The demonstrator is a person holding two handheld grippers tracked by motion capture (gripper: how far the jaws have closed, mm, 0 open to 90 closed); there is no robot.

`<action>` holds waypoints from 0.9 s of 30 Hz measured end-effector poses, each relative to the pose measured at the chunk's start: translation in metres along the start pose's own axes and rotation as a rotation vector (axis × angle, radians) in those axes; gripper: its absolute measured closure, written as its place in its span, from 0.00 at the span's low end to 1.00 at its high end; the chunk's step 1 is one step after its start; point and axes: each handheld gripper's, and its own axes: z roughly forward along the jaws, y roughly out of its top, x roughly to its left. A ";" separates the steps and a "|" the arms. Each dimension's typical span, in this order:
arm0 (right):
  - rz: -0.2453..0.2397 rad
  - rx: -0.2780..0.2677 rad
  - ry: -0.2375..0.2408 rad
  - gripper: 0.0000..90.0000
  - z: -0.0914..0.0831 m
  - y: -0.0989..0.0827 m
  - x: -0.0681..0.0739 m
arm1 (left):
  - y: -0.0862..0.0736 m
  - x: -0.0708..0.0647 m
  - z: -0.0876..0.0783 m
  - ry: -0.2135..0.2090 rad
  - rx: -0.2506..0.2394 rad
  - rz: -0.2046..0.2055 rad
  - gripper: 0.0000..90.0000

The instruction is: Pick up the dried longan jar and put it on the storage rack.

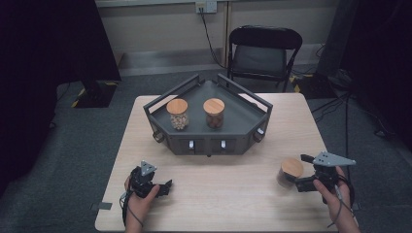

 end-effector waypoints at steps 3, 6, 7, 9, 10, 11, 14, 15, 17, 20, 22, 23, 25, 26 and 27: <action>0.001 0.004 -0.001 0.01 -0.001 -0.005 0.000 | 0.000 0.000 0.000 0.000 0.000 0.000 0.00; -0.003 0.010 -0.001 0.01 -0.002 -0.008 0.000 | 0.000 0.000 0.000 0.000 0.000 0.000 0.00; -0.002 0.014 -0.002 0.01 -0.002 -0.008 0.000 | 0.000 0.000 0.000 0.000 0.000 0.000 0.00; -0.003 0.019 0.000 0.01 -0.001 -0.011 0.000 | 0.000 0.000 0.000 0.000 0.000 0.000 0.00; -0.002 0.025 0.000 0.01 -0.001 -0.011 0.000 | 0.000 0.000 0.000 0.000 0.000 0.000 0.00; -0.004 0.031 -0.002 0.01 -0.001 -0.012 0.000 | 0.000 0.000 0.000 0.000 0.000 0.000 0.00; -0.011 0.046 -0.009 0.01 0.001 -0.013 0.002 | 0.000 0.000 0.000 0.000 0.000 0.000 0.00; -0.013 0.050 -0.007 0.01 0.002 -0.014 0.002 | 0.000 0.000 0.000 0.000 0.000 0.000 0.00; -0.009 0.055 -0.006 0.01 0.002 -0.015 0.002 | 0.000 0.000 0.000 0.000 0.000 0.000 0.00; -0.013 0.061 -0.010 0.01 0.003 -0.018 0.002 | 0.000 0.000 0.000 0.000 0.000 0.000 0.00; -0.009 0.066 -0.010 0.01 0.003 -0.019 0.002 | 0.000 0.000 0.000 0.000 0.000 0.000 0.00; -0.011 0.069 -0.014 0.01 0.003 -0.020 0.003 | 0.000 0.000 0.000 0.000 0.000 0.000 0.00; -0.019 0.078 -0.023 0.01 0.004 -0.021 0.004 | 0.000 0.000 0.000 0.000 0.000 0.000 0.00; -0.018 0.082 -0.024 0.01 0.004 -0.021 0.004 | 0.000 0.000 0.000 0.000 0.000 -0.001 0.00; -0.014 0.083 -0.023 0.01 0.004 -0.022 0.003 | 0.000 0.000 0.000 0.000 0.000 0.000 0.00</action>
